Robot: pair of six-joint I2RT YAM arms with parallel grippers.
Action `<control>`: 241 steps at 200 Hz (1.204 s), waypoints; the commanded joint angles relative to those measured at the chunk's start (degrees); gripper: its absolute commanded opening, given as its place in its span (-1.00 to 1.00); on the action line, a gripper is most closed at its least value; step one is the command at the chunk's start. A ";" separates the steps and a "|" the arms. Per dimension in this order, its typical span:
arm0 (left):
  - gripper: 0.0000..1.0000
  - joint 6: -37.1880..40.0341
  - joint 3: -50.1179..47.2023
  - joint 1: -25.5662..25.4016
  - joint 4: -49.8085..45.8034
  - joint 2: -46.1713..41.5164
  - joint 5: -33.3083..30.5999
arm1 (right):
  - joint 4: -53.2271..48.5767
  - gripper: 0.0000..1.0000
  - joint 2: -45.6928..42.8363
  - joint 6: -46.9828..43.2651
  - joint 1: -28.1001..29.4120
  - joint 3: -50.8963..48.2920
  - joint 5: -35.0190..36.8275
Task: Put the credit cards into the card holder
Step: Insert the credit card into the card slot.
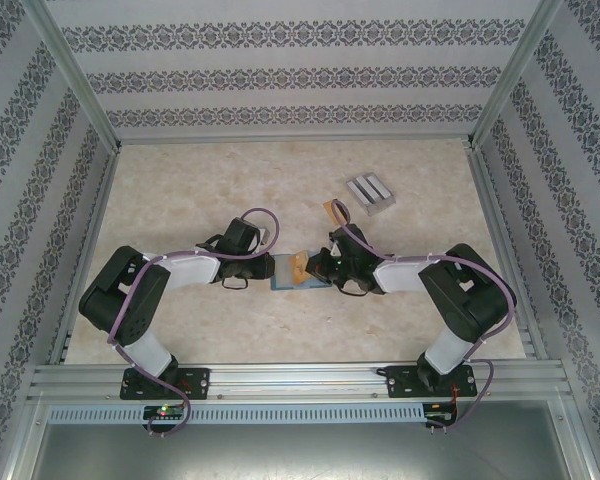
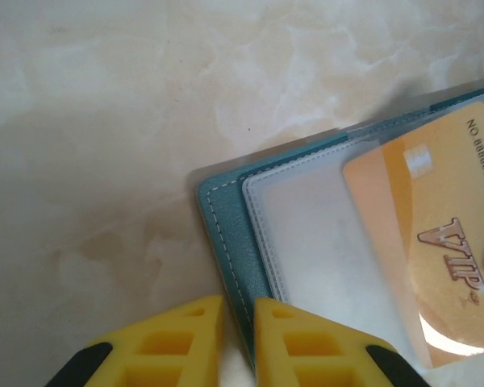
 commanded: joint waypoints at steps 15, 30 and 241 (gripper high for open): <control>-0.71 -1.03 0.50 0.63 -1.97 0.95 0.25 | -0.71 -1.00 1.46 1.84 3.33 1.60 6.77; -0.72 -0.99 0.58 0.68 -2.60 0.81 -0.72 | 0.37 -1.00 3.25 2.58 4.36 2.70 6.71; -0.61 -1.76 -1.25 0.85 -2.08 -4.03 -1.89 | -13.89 -0.75 6.10 -13.04 7.60 12.99 7.27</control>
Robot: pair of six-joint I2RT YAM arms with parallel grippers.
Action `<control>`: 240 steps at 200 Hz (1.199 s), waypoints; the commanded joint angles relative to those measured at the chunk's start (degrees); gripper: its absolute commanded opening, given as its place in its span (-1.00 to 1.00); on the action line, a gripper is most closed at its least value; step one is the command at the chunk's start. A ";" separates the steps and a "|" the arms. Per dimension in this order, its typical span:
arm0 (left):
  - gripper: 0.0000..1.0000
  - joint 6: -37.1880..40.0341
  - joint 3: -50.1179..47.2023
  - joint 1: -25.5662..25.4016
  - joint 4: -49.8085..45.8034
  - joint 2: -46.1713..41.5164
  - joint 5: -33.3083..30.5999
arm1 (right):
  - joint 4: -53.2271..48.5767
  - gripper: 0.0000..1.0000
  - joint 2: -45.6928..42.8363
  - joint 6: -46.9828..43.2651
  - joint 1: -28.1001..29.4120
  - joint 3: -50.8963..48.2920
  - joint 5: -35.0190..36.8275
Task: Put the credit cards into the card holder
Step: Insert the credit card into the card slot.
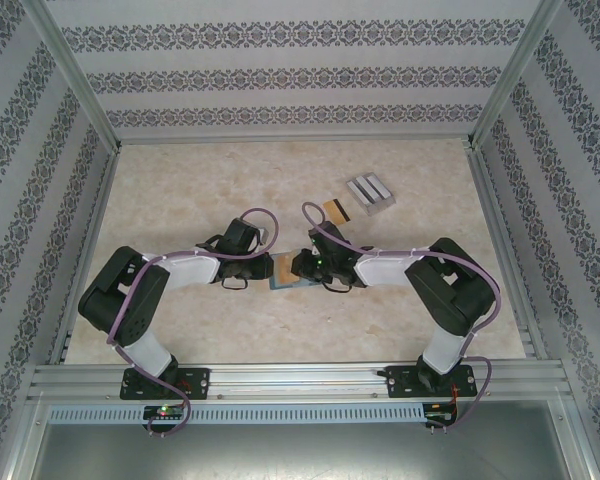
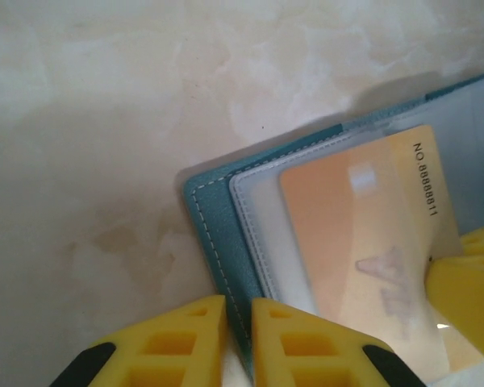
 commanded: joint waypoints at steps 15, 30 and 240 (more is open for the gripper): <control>-0.60 -1.69 -2.53 0.80 -0.09 -5.44 -0.64 | -5.42 -0.75 1.46 -5.42 1.44 3.81 -0.12; -0.59 -1.35 -2.76 0.98 -1.04 -6.32 -1.85 | -6.40 -0.73 1.96 -6.58 1.80 4.34 -0.32; -0.92 -6.03 -2.47 3.86 0.57 1.66 3.98 | -11.71 -0.61 2.96 -12.29 3.52 11.00 -0.31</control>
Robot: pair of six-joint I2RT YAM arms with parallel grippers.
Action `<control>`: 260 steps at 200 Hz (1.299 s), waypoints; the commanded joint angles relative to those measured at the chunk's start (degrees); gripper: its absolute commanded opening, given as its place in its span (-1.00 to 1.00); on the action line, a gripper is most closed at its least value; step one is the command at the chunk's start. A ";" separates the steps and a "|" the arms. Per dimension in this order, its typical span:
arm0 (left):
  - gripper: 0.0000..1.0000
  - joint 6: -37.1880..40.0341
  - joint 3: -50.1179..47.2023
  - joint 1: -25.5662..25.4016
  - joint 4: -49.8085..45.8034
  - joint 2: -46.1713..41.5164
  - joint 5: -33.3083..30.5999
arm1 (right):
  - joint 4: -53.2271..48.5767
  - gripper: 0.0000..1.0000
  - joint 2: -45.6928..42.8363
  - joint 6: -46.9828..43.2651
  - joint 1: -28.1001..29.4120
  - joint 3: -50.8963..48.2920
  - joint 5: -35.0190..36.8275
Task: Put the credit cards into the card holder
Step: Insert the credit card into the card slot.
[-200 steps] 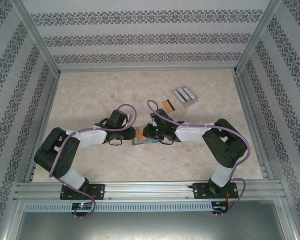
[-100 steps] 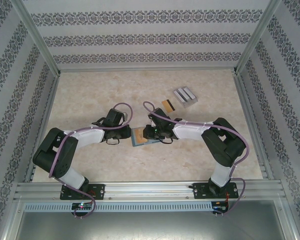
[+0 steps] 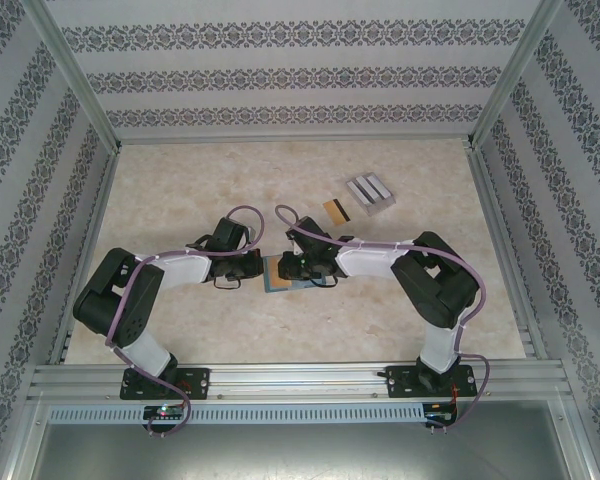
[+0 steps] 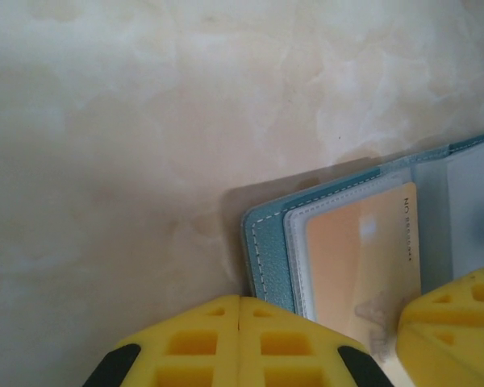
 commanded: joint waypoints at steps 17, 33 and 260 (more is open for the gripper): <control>-0.93 -0.77 -0.28 -0.24 -0.38 1.95 0.42 | -0.98 -0.58 -4.48 -2.20 -0.58 -0.69 1.48; -0.94 -0.87 -0.31 -0.22 -0.40 1.89 0.63 | -2.25 -0.50 -6.61 -2.47 -1.02 -2.26 4.75; -0.95 0.02 0.27 -0.14 -1.02 1.37 -0.43 | -4.71 -0.41 -13.22 -5.47 0.08 -9.04 8.26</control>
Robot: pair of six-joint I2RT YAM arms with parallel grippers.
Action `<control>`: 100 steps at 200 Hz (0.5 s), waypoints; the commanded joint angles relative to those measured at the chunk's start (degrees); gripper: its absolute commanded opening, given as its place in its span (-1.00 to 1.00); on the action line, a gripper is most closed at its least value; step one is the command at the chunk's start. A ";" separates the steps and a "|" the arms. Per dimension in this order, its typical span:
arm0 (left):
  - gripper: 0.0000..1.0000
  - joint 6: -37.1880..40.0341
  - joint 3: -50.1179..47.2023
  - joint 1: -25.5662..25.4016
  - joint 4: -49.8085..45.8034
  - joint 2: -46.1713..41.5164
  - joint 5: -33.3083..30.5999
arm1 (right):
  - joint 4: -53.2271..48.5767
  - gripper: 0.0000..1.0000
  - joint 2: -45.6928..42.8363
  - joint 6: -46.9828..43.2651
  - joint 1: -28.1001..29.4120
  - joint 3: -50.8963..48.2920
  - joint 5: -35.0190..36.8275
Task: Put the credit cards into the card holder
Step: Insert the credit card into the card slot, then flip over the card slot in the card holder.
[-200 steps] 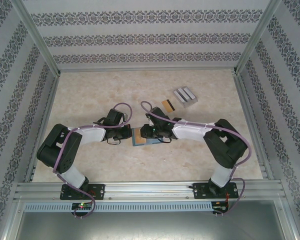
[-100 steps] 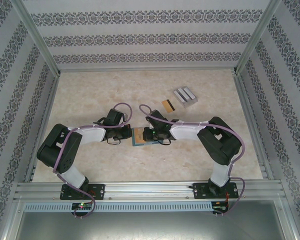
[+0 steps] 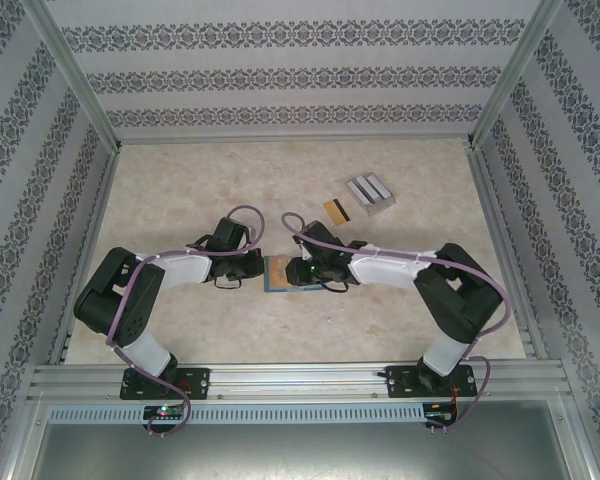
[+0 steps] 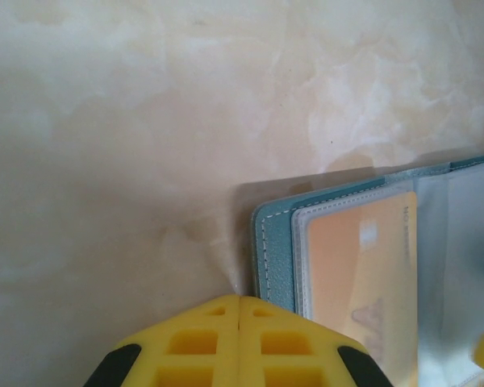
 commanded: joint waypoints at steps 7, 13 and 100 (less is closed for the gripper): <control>-0.95 0.40 0.22 -0.18 -1.67 1.07 -0.68 | -1.58 -0.40 -4.27 1.09 -0.52 -3.75 4.88; -0.95 0.33 0.10 -0.16 -1.47 1.01 -0.63 | -1.83 -0.39 -4.72 1.74 -0.62 -4.45 5.87; -0.96 0.21 0.36 -0.03 -1.59 1.76 -0.61 | 2.15 -0.29 -2.89 6.55 -1.22 -7.88 6.46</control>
